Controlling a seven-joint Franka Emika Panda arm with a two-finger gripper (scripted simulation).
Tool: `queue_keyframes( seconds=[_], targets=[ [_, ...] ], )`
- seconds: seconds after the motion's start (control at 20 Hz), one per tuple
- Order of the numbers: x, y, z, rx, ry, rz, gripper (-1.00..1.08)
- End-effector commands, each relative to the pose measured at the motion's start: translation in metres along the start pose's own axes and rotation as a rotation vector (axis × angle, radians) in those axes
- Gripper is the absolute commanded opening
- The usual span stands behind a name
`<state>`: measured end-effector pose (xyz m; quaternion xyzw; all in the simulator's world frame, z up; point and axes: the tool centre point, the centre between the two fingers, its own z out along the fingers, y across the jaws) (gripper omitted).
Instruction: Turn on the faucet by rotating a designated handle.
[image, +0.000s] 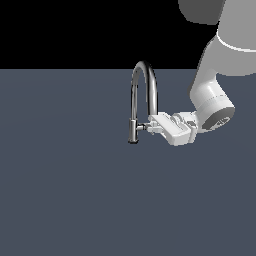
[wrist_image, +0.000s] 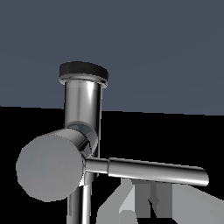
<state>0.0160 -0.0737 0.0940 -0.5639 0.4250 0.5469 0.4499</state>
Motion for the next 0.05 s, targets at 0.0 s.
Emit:
queue_keyframes(
  seconds=[0.0],
  targets=[
    [0.0296,0.0171,-0.0083,0.02,0.003,0.037,-1.0]
  ],
)
